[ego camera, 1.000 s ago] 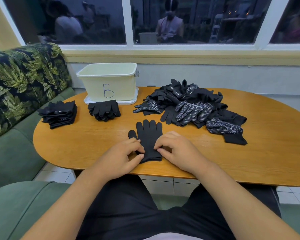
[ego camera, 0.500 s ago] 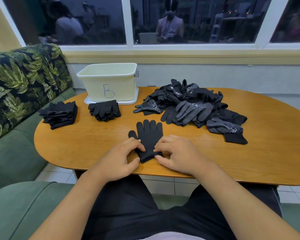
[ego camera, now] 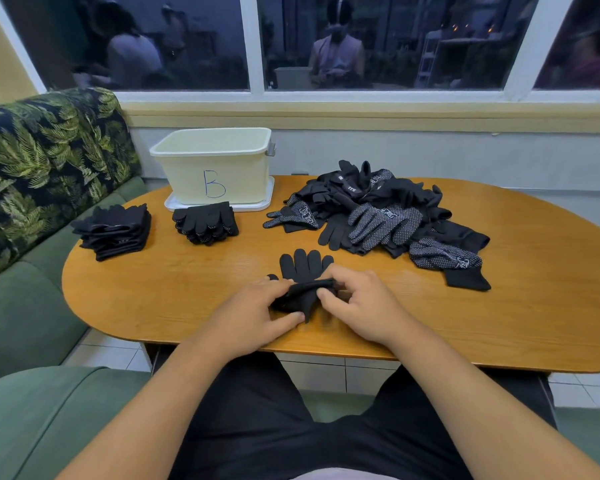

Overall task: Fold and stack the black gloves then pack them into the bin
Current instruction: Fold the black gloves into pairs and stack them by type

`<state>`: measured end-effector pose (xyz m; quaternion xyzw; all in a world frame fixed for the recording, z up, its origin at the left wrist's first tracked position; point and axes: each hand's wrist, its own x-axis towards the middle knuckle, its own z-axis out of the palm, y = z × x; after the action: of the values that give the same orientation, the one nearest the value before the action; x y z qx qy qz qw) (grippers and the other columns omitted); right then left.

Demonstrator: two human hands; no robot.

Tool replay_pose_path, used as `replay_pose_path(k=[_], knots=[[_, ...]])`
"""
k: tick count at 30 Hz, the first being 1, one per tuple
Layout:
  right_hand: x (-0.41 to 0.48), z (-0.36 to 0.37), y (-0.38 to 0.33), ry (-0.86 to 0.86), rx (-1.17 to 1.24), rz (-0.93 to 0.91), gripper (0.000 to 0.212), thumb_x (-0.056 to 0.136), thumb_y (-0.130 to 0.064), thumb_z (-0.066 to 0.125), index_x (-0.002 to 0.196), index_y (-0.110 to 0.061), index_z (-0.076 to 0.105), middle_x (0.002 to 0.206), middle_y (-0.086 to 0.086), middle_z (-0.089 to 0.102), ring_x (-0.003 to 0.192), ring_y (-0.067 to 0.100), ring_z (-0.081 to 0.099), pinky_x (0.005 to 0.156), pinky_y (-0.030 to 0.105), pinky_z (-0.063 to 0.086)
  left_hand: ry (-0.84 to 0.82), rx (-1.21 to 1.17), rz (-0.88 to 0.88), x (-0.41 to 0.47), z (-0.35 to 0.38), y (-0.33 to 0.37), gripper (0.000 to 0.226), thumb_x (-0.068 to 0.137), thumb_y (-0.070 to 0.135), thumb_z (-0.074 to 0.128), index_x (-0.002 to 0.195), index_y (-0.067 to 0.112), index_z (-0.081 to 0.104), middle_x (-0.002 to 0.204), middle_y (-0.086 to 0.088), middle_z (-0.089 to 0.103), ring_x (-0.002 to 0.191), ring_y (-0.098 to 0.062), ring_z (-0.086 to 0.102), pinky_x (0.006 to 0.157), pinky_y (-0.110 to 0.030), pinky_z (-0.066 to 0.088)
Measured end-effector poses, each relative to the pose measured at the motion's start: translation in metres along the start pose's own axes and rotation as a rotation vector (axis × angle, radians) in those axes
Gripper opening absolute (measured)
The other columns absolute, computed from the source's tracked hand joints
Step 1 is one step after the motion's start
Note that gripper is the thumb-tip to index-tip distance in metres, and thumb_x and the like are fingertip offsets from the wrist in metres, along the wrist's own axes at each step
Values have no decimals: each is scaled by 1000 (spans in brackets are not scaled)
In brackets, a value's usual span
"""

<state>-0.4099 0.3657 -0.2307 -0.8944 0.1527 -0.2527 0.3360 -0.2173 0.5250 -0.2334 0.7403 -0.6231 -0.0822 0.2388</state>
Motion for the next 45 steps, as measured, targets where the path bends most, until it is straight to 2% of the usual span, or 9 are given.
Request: replay_pose_path(k=[6,10,12,18,22,26,34,41,45], knots=[[4,-3,-1,68,131,90,16,106,-28,64,93,-18,65,69,-14,53,67,5,50,67,29,42,68,-98,-60,4,3,1,24,98,52,71,120,43,66,88,31,65,87,14,58,66,-14,39],[4,-5,-1,59,178,128,15,107,-34,64,105,-20,70,67,-22,58,67,-1,52,67,24,42,128,-309,-151,14,5,9,18,102,43,67,117,41,77,100,29,75,97,4,67,86,-32,55],[2,-8,-3,28,248,160,16,102,-35,72,116,-28,70,85,-24,75,84,-2,69,83,22,53,141,-363,-208,18,5,11,19,103,46,66,114,39,78,99,21,78,96,1,70,90,-40,57],[17,-1,17,39,142,278,36,90,-49,77,121,-31,73,101,-12,80,98,6,74,98,43,58,179,-377,-319,36,5,9,28,102,54,63,108,31,79,92,9,80,89,-10,73,87,-50,59],[35,-1,19,69,138,363,12,101,-37,72,96,-26,69,64,-17,68,60,-6,56,68,25,46,178,-339,-393,55,9,4,58,86,75,59,122,33,76,109,13,79,105,-9,71,94,-46,59],[50,-1,19,86,7,422,28,101,-35,70,80,-16,66,50,-10,51,49,4,45,56,28,33,245,-207,-421,67,16,6,42,99,56,64,124,24,75,116,8,75,109,-16,67,87,-36,55],[57,9,13,211,-210,508,28,95,-41,69,75,-23,70,71,-8,67,78,16,64,62,30,41,380,3,-397,68,29,16,26,103,45,61,125,31,60,92,12,64,104,-20,58,105,-42,45],[57,13,7,260,-302,516,17,94,-38,71,97,-25,60,88,-6,66,86,22,64,64,32,43,284,307,-276,69,34,15,44,109,35,42,151,46,52,136,9,56,127,-17,47,106,-40,41],[49,14,10,249,-525,270,23,99,-33,68,110,-23,50,106,-3,59,94,22,61,72,38,51,228,284,-339,71,31,11,49,108,33,38,153,47,50,142,11,56,132,-17,45,109,-42,39]])
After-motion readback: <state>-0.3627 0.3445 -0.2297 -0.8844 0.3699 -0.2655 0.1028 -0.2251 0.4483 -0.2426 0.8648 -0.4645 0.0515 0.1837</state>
